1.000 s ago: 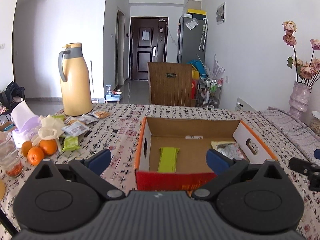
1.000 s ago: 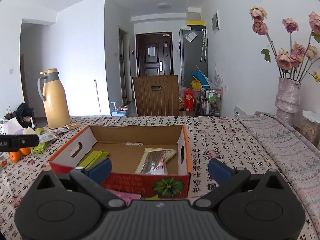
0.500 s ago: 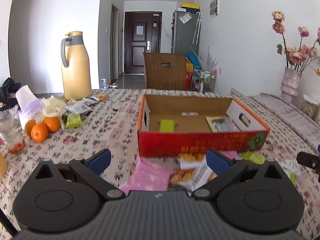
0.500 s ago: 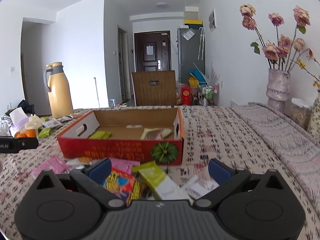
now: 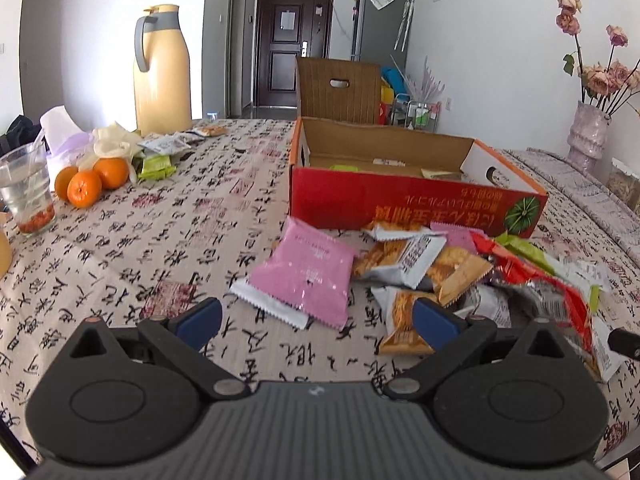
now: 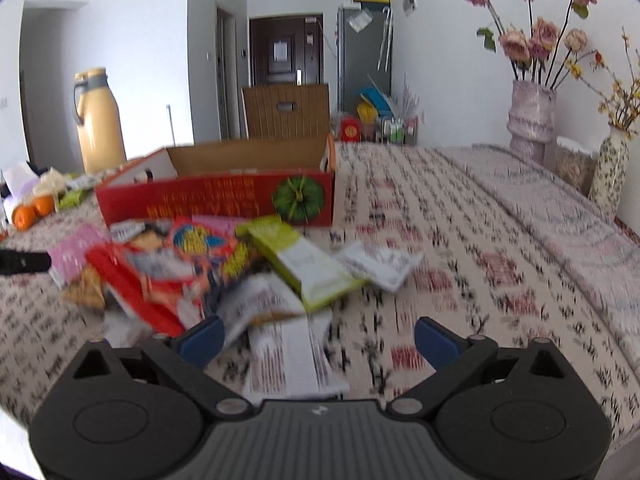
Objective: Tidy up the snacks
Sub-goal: 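Withdraw both tools back toward the snack pile, then grasp the pink packet with the left tool while the right tool grasps a white packet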
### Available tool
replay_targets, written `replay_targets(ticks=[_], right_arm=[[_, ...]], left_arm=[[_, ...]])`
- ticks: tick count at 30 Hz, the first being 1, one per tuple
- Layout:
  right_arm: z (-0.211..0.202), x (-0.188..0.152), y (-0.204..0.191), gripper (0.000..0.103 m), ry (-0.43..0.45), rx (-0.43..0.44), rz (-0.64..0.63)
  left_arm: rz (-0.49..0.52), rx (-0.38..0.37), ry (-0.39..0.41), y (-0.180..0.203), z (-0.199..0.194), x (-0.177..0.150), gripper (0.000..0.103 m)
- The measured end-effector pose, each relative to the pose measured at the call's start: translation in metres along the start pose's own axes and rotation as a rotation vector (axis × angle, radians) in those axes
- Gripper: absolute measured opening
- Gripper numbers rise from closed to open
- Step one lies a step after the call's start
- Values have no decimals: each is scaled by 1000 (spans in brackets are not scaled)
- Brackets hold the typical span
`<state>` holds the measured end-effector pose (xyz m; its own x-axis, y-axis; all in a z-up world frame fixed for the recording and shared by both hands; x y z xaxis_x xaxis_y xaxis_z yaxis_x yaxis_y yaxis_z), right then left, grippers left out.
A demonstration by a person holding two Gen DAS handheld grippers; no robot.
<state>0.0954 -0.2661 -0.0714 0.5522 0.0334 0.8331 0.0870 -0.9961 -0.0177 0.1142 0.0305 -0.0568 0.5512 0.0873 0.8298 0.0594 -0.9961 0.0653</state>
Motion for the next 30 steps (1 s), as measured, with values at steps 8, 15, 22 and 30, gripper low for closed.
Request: replay_targets(ticks=[8, 15, 22, 30], right_arm=[[16, -8, -9, 74, -41, 2, -57], [31, -10, -17, 53, -69, 29, -70], [28, -10, -20, 41, -59, 35, -82], [12, -5, -2, 39, -7, 1, -11]], left_arm=[[9, -4, -14, 5, 0, -5, 103], [7, 4, -21, 4, 0, -6, 103], [11, 1, -20, 5, 1, -5, 103], [13, 1, -23, 4, 2, -5, 103]])
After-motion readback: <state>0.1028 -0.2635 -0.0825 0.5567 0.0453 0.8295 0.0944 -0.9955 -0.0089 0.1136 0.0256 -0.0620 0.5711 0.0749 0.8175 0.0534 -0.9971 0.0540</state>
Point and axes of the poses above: each gripper's, at about its wrist camera, not at the fingertips, and z roughly the way its jaws point, y to its right, x to its top, the point moved 7 cm from there along z, roughly the way its jaws point, and after that the axes turned 1 degree about y, right-handed, at the moved point
